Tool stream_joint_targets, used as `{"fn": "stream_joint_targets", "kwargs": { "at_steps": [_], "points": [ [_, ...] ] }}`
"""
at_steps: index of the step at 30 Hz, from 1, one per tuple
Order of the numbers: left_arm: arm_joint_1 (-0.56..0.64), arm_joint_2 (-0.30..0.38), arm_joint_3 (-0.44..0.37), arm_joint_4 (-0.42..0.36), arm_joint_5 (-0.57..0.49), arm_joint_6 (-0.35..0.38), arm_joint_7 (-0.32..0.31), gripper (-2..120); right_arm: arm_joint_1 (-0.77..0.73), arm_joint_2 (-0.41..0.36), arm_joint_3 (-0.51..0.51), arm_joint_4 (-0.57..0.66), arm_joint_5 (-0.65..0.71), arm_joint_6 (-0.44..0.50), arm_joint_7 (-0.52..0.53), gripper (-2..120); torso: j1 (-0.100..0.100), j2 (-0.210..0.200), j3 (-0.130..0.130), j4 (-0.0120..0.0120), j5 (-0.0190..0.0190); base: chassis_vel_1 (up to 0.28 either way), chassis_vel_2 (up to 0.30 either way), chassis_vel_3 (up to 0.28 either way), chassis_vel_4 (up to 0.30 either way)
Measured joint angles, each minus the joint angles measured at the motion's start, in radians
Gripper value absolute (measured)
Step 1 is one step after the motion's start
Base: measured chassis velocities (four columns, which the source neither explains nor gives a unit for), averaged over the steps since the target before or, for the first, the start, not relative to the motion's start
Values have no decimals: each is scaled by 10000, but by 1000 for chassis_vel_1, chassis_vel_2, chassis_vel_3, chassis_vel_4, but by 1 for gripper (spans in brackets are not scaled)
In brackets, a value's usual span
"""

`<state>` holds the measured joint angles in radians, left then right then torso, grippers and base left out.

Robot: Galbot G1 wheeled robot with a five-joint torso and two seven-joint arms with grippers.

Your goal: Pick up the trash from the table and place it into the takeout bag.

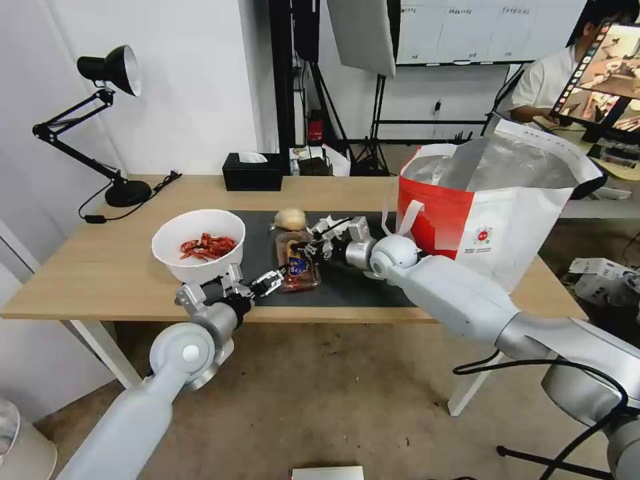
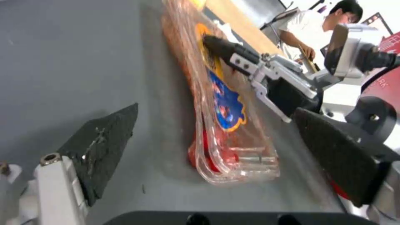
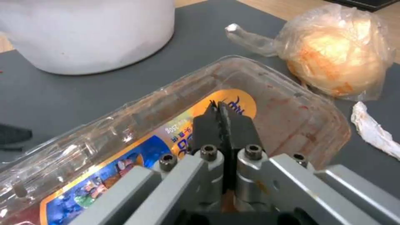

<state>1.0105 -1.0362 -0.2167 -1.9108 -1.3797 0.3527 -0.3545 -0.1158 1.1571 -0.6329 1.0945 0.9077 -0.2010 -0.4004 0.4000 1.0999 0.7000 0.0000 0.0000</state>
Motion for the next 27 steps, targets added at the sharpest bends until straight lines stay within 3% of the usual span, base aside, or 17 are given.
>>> {"fn": "stream_joint_targets", "kwargs": {
  "at_steps": [5, 19, 27],
  "points": [
    [-216, -254, 23, 46, -908, 235, -341, 100, -1, -8, 55, 18, 21, -3, 6, 0, 0, 0, 0, 0, 0, 0, 0, 0, 0],
    [-726, -554, 424, 432, -1329, 239, -604, 100, -99, -135, 167, 73, 69, -3, 13, 0, 0, 0, 0, 0, 0, 0, 0, 0, 0],
    [-890, -648, 516, 665, -1324, 100, -754, 74, -166, -121, 195, 180, 88, -3, 15, 0, 0, 0, 0, 0, 0, 0, 0, 0, 0]
  ]
}}
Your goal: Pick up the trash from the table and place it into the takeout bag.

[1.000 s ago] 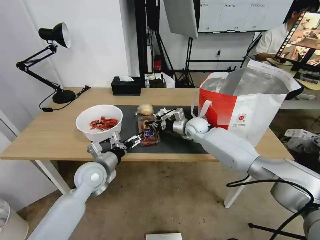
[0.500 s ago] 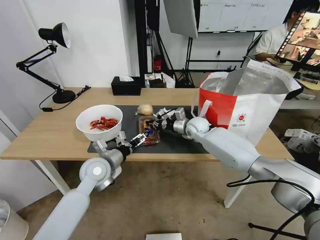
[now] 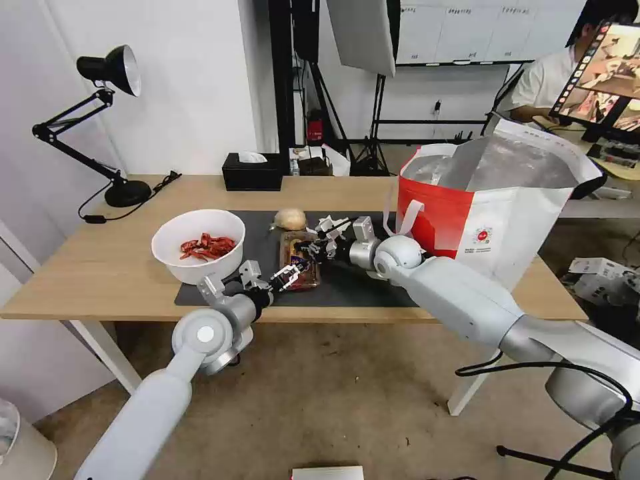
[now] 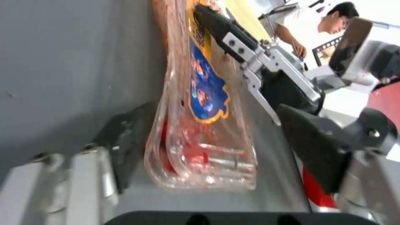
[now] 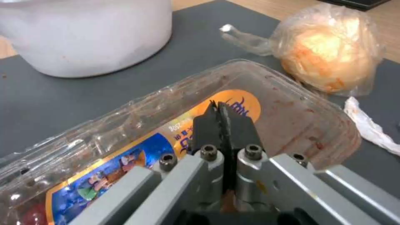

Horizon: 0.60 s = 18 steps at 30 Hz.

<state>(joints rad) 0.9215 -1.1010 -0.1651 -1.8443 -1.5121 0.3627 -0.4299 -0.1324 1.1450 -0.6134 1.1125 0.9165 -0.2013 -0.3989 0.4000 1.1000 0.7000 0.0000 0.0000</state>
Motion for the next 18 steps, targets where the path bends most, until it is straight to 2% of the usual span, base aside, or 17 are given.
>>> {"fn": "stream_joint_targets", "kwargs": {
  "at_steps": [2, 5, 8, 9, 12, 13, 17, 18],
  "points": [
    [-35, 0, 7, 13, 3, -40, -6, 64, -23, 0, 1, 47, 3, 0, 1, 0, 0, 0, 0, 0, 0, 0, 0, 0, 0],
    [-58, 0, 7, 25, 4, -53, -6, 58, -37, -9, 5, 79, 4, 0, 3, 0, 0, 0, 0, 0, 0, 0, 0, 0, 0],
    [-90, -11, 4, 55, 24, -68, -6, 43, -84, -53, 30, 167, 8, 1, 27, 0, 0, 2, 0, 0, 0, 0, 0, 0, 0],
    [-90, -11, 4, 55, 24, -68, -6, 43, -84, -53, 30, 167, 8, 1, 27, 0, 0, 2, 0, 0, 0, 0, 0, 0, 0],
    [-90, -33, 23, 60, 67, -77, -7, 27, -104, -113, 44, 236, 19, 1, 45, 0, 0, 2, 0, 0, 0, 0, 0, 0, 0],
    [-90, -33, 23, 60, 67, -77, -7, 27, -104, -113, 44, 236, 19, 1, 45, 0, 0, 2, 0, 0, 0, 0, 0, 0, 0],
    [-87, -48, 52, 82, 102, -96, -7, 11, -107, -171, 90, 304, 101, 1, 64, 0, 1, 1, 0, 0, 0, 0, 0, 0, 0],
    [-87, -48, 52, 82, 102, -96, -7, 11, -107, -171, 90, 304, 101, 1, 64, 0, 1, 1, 0, 0, 0, 0, 0, 0, 0]
  ]
}}
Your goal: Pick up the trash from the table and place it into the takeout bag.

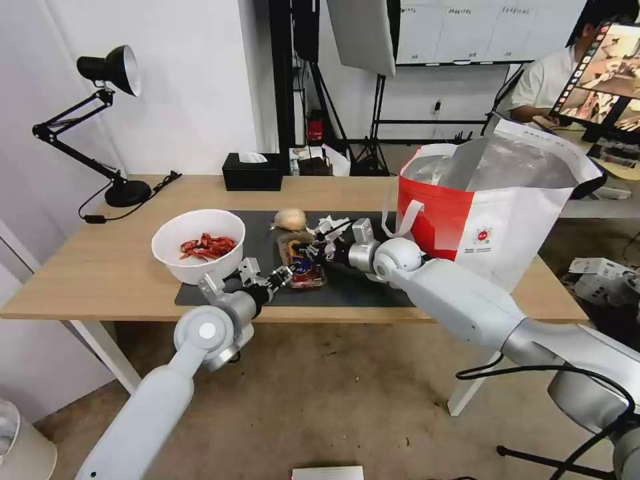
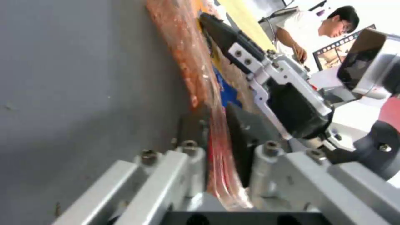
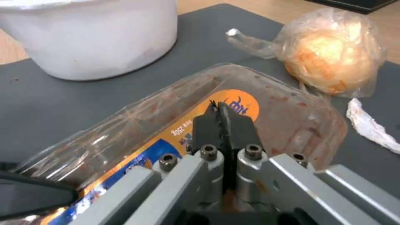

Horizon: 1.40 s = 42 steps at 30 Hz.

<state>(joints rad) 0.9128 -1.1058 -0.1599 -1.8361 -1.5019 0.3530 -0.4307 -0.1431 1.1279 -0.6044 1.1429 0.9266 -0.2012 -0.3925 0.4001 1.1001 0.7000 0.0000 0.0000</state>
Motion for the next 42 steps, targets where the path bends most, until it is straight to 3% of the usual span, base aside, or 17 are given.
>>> {"fn": "stream_joint_targets", "kwargs": {
  "at_steps": [3, 8, 12, 16, 20, 25, 26, 30, 31, 34, 38, 42],
  "points": [
    [20, -27, 1, 35, 42, -8, 0, 0, -63, -28, 117, 52, 81, 0, 30, 0, 0, 0, 0, 1, 0, 0, 0, 0, 0],
    [76, -50, 1, 44, 117, -32, 5, 0, -191, -121, 321, 202, 339, 68, 140, 0, 0, 0, 0, 0, 0, 0, 0, 0, 0],
    [105, -50, -24, -5, 157, -103, 10, 0, -557, -241, 1079, 755, 1522, 416, 705, 0, 0, 0, 0, 1, 0, 0, 0, 0, 0],
    [162, 16, -124, -184, 175, -180, 28, 0, -1204, -586, 2133, 1807, 2591, 887, 1384, 17, -1, 0, -1, 1, 0, 0, 0, 0, 0],
    [233, 115, -281, -478, 264, -232, 72, 0, -2304, -1411, 3119, 3504, 2576, 1206, 2260, 32, -1, 0, -2, 0, -1, 0, 0, 0, 0],
    [25, 380, -470, -850, 436, -420, 191, 0, -4704, -2501, 4504, 6166, 1777, 1881, 3595, 52, -2, 0, -2, 0, 1, 0, 0, 0, 0],
    [25, 380, -470, -850, 436, -420, 191, 0, -4704, -2501, 4504, 6166, 1777, 1881, 3595, 52, -2, 0, -2, 0, 1, 0, 0, 0, 0],
    [-824, 824, -641, -948, 372, -635, 220, 0, -7924, -3432, 6572, 8341, 567, 2249, 4069, 70, -4, 0, -3, -4, 1, 0, 0, 0, 0],
    [-824, 824, -641, -948, 372, -635, 220, 0, -7924, -3432, 6572, 8341, 567, 2249, 4069, 70, -4, 0, -3, -4, 1, 0, 0, 0, 0],
    [-2003, 1151, -586, -852, 74, -745, 285, 0, -9960, -3972, 7743, 9314, -564, 2505, 3835, 86, -4, 0, -3, 1, -1, 0, 0, 0, 0],
    [-2905, 1234, -234, -715, -183, -784, 295, 0, -11133, -3993, 8440, 9587, -1281, 2585, 3654, 95, -3, 0, 0, 3, 1, 0, 0, 0, 0],
    [-4641, 1035, 925, -396, -345, -918, 396, 0, -12732, -3820, 9364, 9864, -2555, 2730, 3524, 100, -3, -1, -1, 0, 2, 0, 0, 0, 0]
  ]
}}
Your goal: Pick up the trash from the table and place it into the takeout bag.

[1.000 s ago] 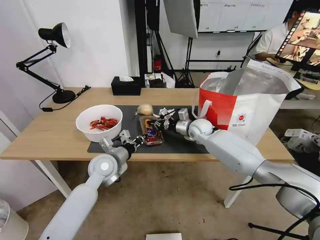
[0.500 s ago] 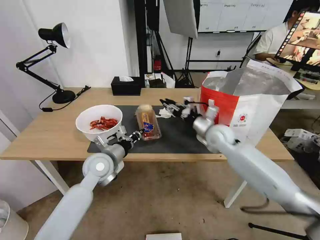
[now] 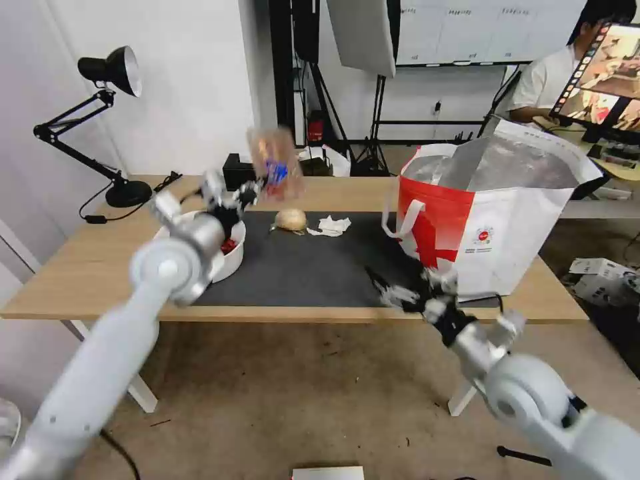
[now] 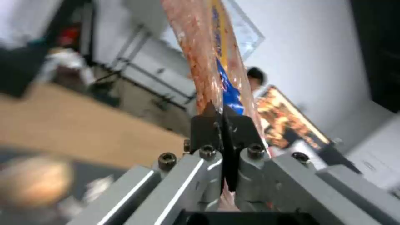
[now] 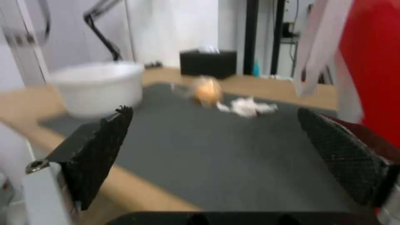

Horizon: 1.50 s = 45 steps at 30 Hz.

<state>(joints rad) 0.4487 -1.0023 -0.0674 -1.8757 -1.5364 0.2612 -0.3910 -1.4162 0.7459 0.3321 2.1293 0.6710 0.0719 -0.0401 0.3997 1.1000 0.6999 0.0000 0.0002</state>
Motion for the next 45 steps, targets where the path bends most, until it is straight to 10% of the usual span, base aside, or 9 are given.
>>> {"fn": "stream_joint_targets", "kwargs": {
  "at_steps": [12, 19, 45],
  "points": [
    [-3721, -1975, 4577, 2729, 4428, -924, 899, 0, -2296, 1205, 920, 712, -1678, 263, 511, 100, 3, -1, 2, -1, 1, 0, 0, 0, 0],
    [-5413, -2588, 6829, 4518, 8670, -1664, 3539, 0, -2495, 1590, 929, 824, -1790, 270, 574, 100, 4, 0, 1, 1, 0, 0, 0, 0, 0],
    [-5261, -1752, 6573, 3395, 6973, -1907, 2544, 86, -2011, 1359, 840, 699, -1262, 192, 937, 100, 3, 0, 1, 1, -2, 0, 0, 0, 0]
  ]
}}
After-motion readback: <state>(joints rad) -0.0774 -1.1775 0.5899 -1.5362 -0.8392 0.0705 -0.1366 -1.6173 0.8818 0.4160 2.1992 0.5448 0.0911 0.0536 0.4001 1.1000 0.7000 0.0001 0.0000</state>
